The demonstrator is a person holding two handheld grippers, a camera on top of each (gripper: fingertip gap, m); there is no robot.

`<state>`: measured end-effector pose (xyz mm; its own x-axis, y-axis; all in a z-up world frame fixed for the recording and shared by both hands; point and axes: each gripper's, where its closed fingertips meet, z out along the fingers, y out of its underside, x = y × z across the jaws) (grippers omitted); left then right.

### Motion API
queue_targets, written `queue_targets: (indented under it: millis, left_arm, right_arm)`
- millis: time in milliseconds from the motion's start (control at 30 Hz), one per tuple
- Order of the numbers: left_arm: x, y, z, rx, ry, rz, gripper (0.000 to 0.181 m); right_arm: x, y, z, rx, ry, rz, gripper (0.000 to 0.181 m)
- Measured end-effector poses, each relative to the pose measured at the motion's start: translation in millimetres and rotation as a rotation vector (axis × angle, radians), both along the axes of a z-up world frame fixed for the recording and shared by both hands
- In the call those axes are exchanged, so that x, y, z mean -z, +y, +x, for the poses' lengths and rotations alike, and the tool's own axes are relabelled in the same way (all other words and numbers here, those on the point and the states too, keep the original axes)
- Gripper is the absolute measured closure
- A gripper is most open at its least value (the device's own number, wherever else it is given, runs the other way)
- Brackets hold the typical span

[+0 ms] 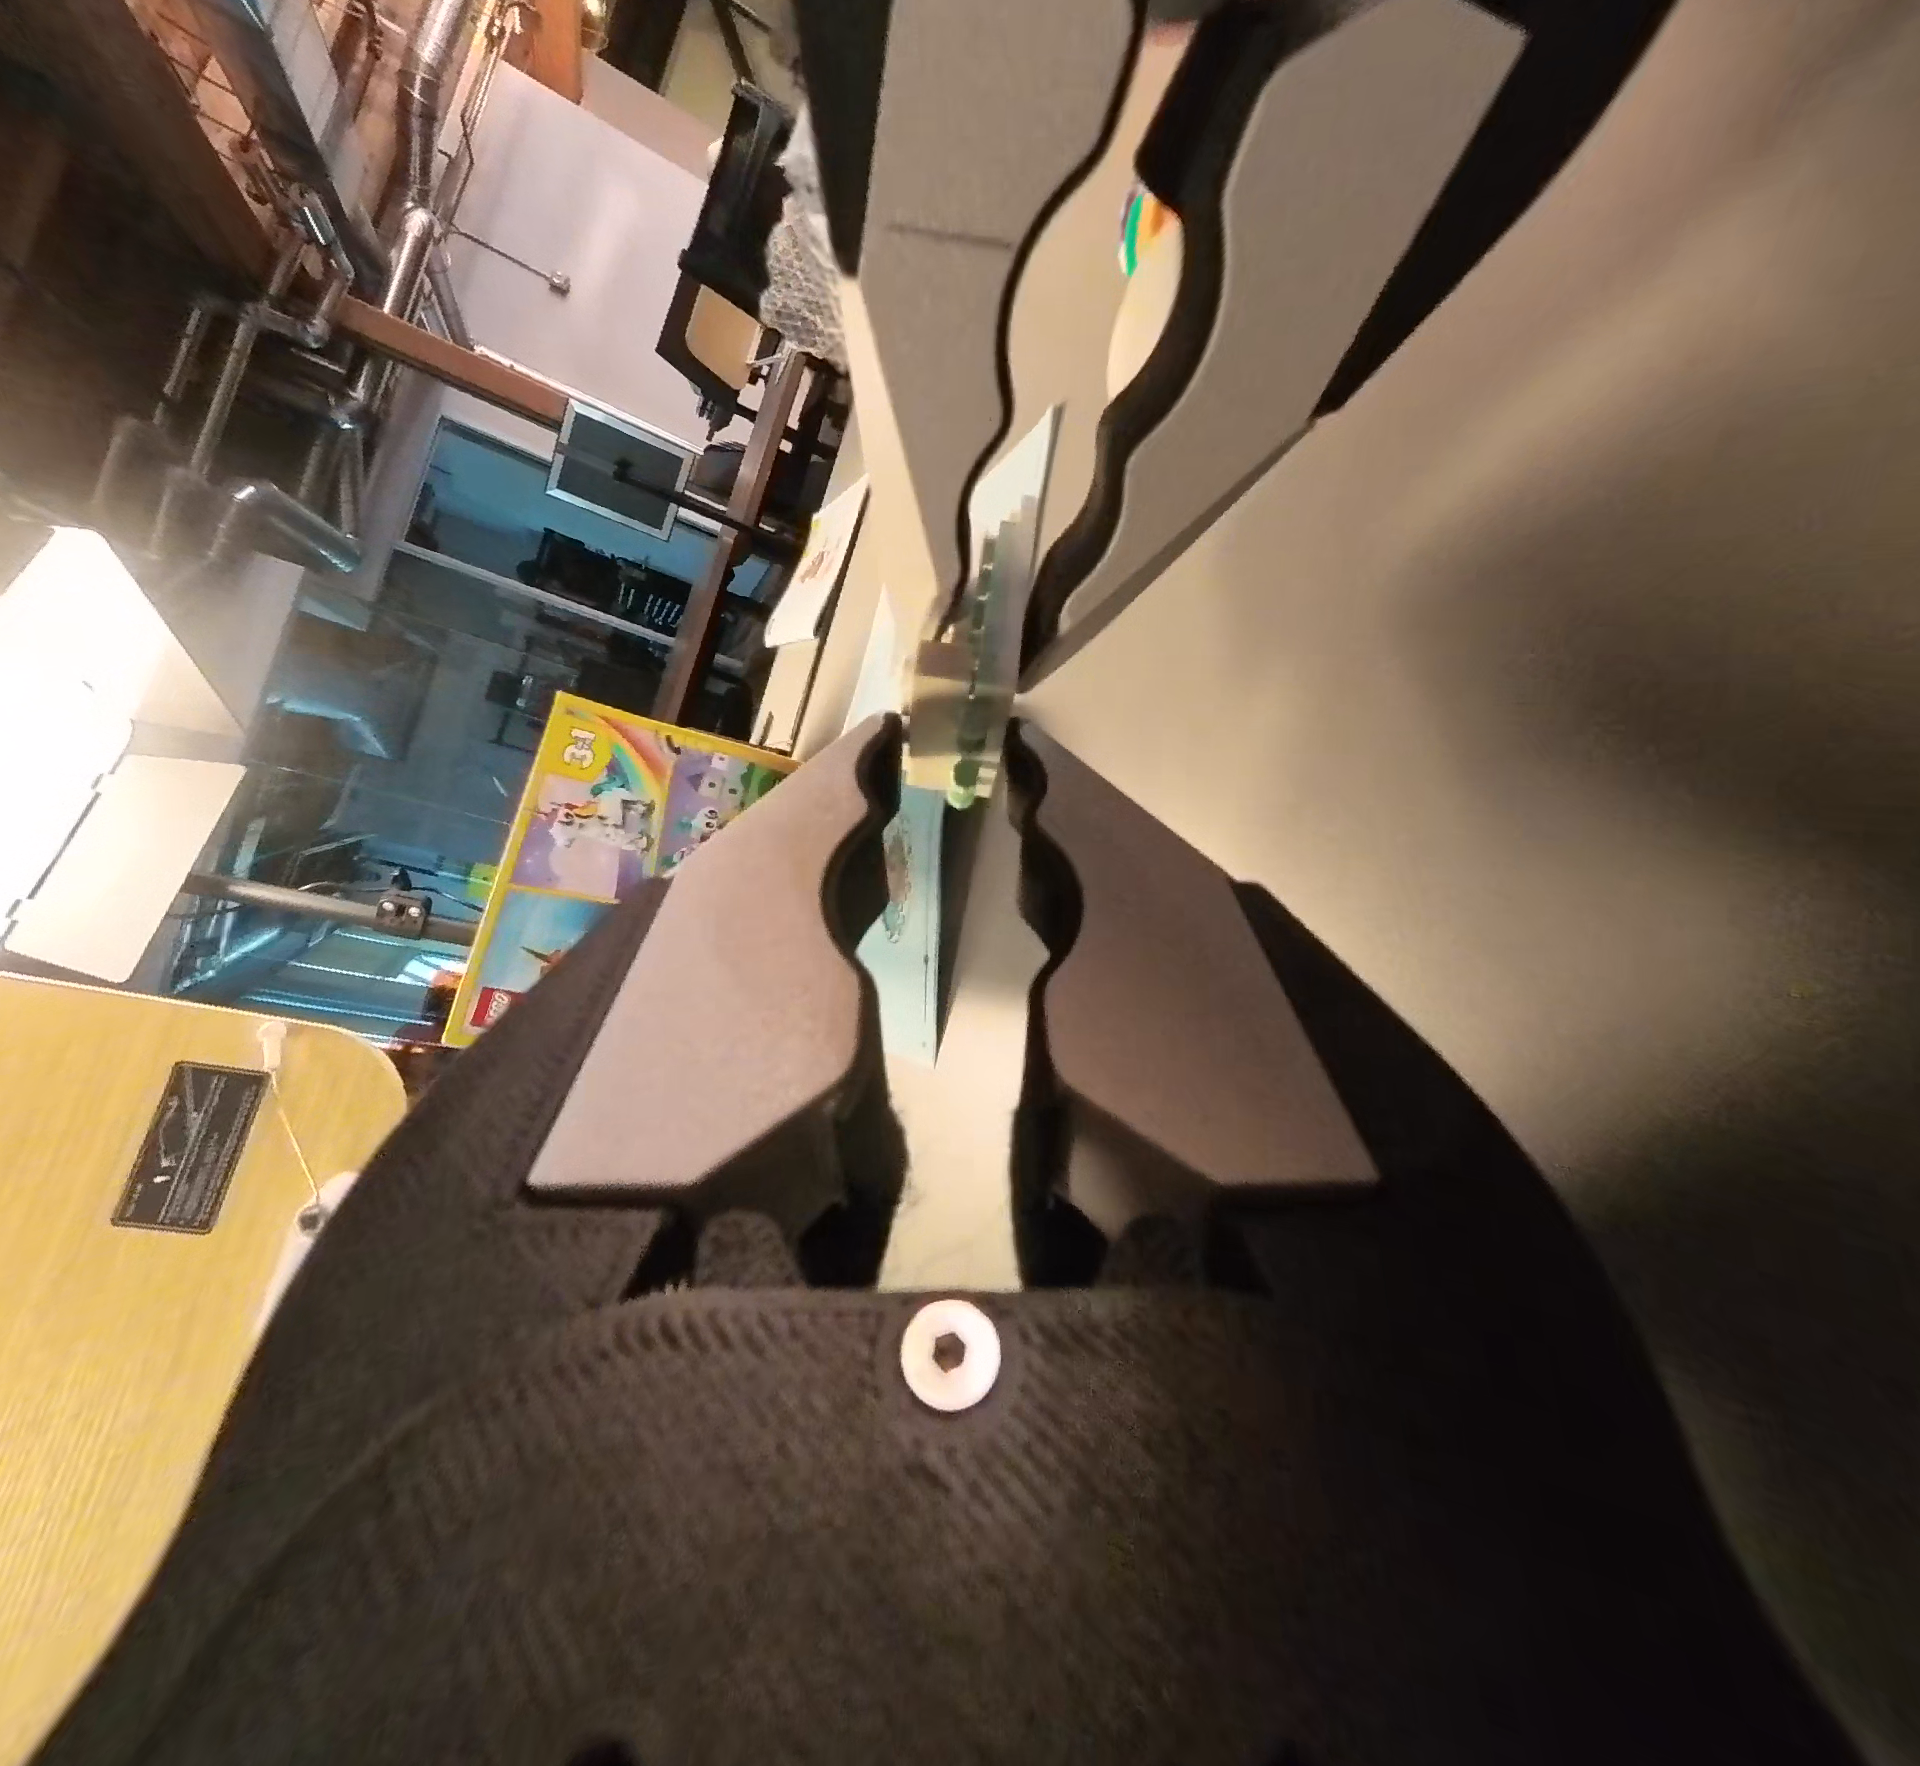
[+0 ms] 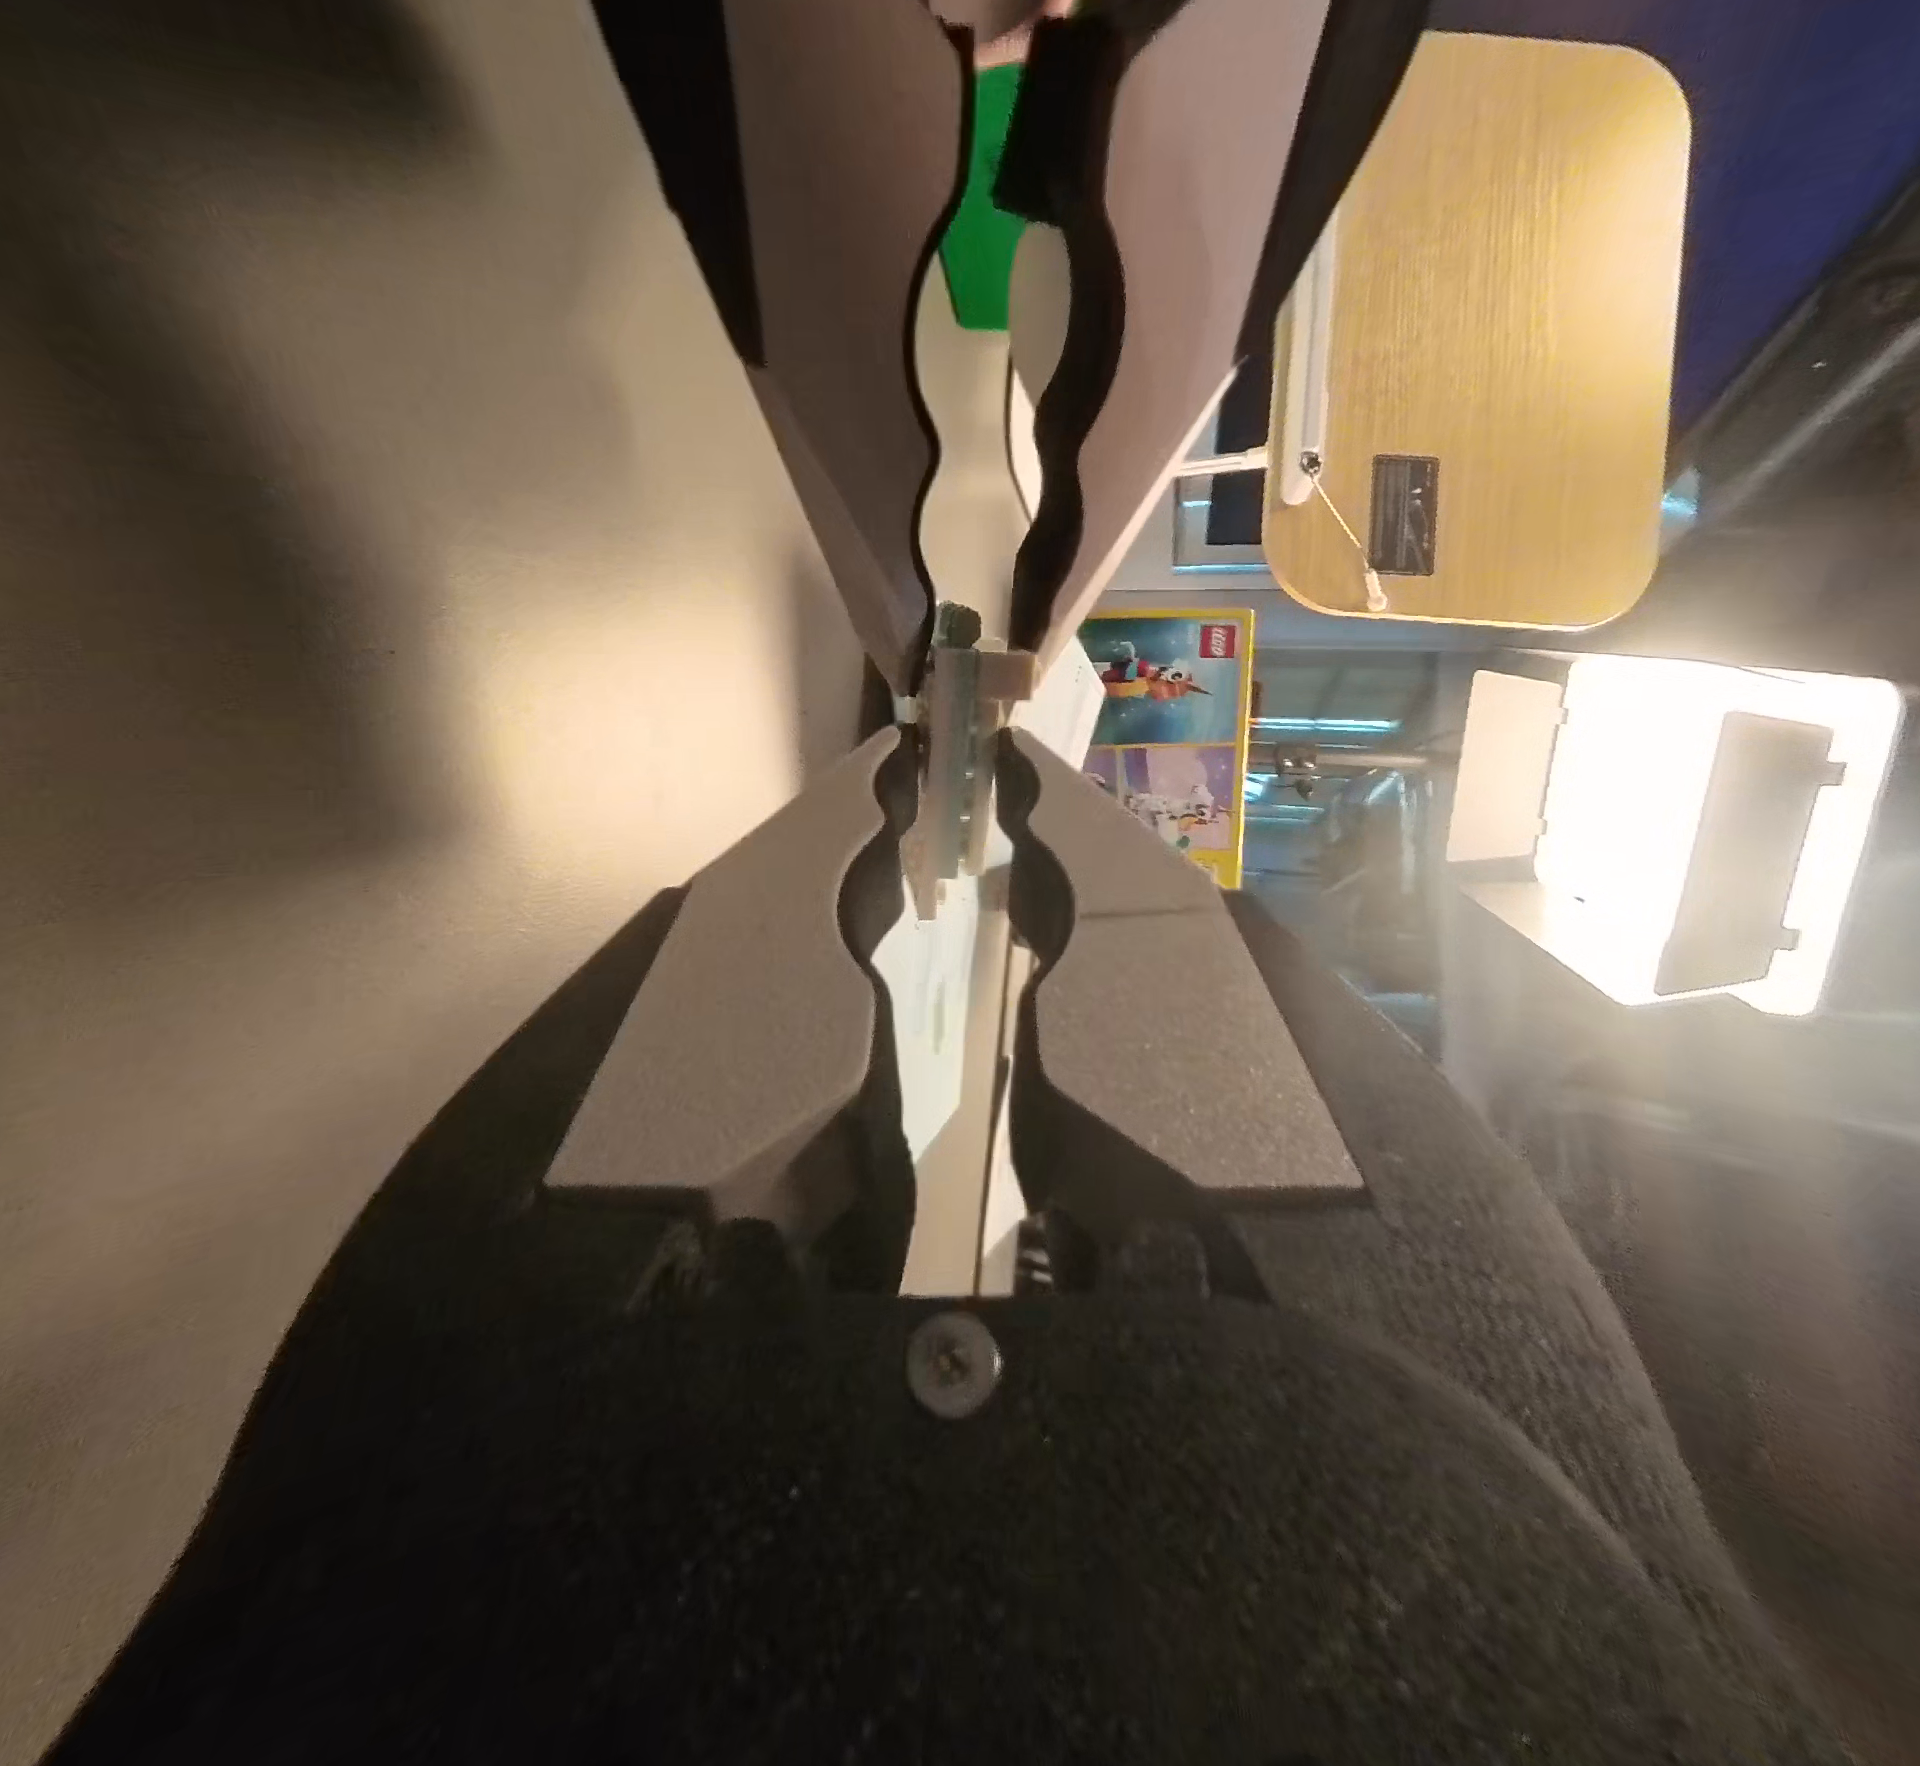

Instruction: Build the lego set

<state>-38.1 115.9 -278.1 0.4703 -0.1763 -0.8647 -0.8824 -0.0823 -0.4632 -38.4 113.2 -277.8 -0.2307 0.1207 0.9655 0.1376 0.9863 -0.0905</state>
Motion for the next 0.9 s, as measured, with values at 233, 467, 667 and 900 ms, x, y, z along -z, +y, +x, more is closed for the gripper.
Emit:
queue_targets:
  millis: [233, 467, 667, 900]
  left_arm:
    - [-2, -1, 0, 0.007, -0.064, -0.015, 0.162]
    - [2, -2, -3, 0.016, -0.137, -0.056, 0.163]
    - [5, -2, -1, 0.024, -0.059, -0.056, 0.163]
    - [12, -2, -1, 0.028, -0.057, -0.087, 0.163]
  right_arm:
    - [-3, -1, 0, 0.013, 0.066, 0.103, 0.169]
    - [-3, -2, -1, -0.006, 0.073, 0.151, 0.165]
    - [3, -4, 1, -0.026, -0.001, 0.029, 0.17]
    - [8, -3, 2, -0.028, -0.008, 0.034, 0.17]
